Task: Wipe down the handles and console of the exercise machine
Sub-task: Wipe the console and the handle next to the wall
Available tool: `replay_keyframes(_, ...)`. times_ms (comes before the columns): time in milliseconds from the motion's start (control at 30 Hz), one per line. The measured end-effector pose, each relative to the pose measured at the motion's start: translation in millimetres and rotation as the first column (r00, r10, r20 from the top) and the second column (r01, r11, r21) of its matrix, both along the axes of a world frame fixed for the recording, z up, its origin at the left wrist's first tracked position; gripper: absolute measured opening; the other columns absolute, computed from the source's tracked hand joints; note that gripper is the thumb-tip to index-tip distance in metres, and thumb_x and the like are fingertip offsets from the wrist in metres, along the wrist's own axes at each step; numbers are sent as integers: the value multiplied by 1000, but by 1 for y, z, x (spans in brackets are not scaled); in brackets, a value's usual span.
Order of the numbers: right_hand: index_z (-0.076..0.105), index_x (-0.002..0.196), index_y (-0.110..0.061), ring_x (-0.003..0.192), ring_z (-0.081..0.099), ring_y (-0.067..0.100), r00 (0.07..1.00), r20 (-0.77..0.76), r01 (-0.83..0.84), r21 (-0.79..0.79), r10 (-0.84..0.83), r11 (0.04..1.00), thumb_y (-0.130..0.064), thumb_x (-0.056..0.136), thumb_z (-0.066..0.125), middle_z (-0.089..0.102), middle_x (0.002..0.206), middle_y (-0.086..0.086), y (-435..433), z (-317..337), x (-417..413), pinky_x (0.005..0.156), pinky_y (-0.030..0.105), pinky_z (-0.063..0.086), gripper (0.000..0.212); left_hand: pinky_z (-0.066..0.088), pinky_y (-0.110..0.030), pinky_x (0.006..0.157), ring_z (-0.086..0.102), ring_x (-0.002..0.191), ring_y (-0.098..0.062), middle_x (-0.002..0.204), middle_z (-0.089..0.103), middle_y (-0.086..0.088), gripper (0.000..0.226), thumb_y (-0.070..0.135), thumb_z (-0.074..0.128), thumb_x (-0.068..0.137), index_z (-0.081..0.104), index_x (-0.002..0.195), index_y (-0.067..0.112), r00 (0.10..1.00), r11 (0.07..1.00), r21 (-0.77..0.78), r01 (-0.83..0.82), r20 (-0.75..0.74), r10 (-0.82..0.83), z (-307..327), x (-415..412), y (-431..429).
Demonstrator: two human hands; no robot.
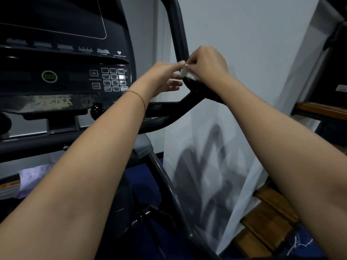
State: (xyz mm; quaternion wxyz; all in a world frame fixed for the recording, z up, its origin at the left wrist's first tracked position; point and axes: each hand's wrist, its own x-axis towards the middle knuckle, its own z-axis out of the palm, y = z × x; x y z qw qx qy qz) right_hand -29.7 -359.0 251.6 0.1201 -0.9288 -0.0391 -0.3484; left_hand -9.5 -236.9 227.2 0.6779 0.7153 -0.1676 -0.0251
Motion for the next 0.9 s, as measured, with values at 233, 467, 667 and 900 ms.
replay_keyframes(233,63,114,-12,93,60,24,985,-165,-48,-13,45,999,-33,82,64,65,103,9,-19,12,-23,78,29,47,38,52,-21,64,58,64,-15,76,60,-8,7,7,64,86,59,83,3,997,953,-300,36,-52,-54,-1,9,-14)
replay_keyframes(467,71,101,-12,78,60,31,918,-325,125,-306,-227,944,-22,78,69,62,80,10,-42,2,-56,64,29,41,25,52,-26,69,60,80,-17,88,59,-2,12,12,55,87,58,97,6,877,847,-263,-462,8,481,-4,41,-10)
replay_keyframes(667,71,102,-12,77,57,29,929,-307,106,-317,-208,942,-22,80,68,65,83,12,-42,2,-58,65,28,39,25,44,-19,61,46,76,-10,92,45,6,38,4,29,96,42,131,10,923,898,-291,-329,104,372,-7,30,-57)
replay_keyframes(900,67,104,-8,76,54,30,934,-283,111,-351,-219,930,-22,82,65,59,81,12,-41,0,-58,64,28,38,26,25,-16,104,19,144,-19,159,1,-8,51,11,23,102,9,151,9,761,903,204,-379,624,179,-45,36,-61)
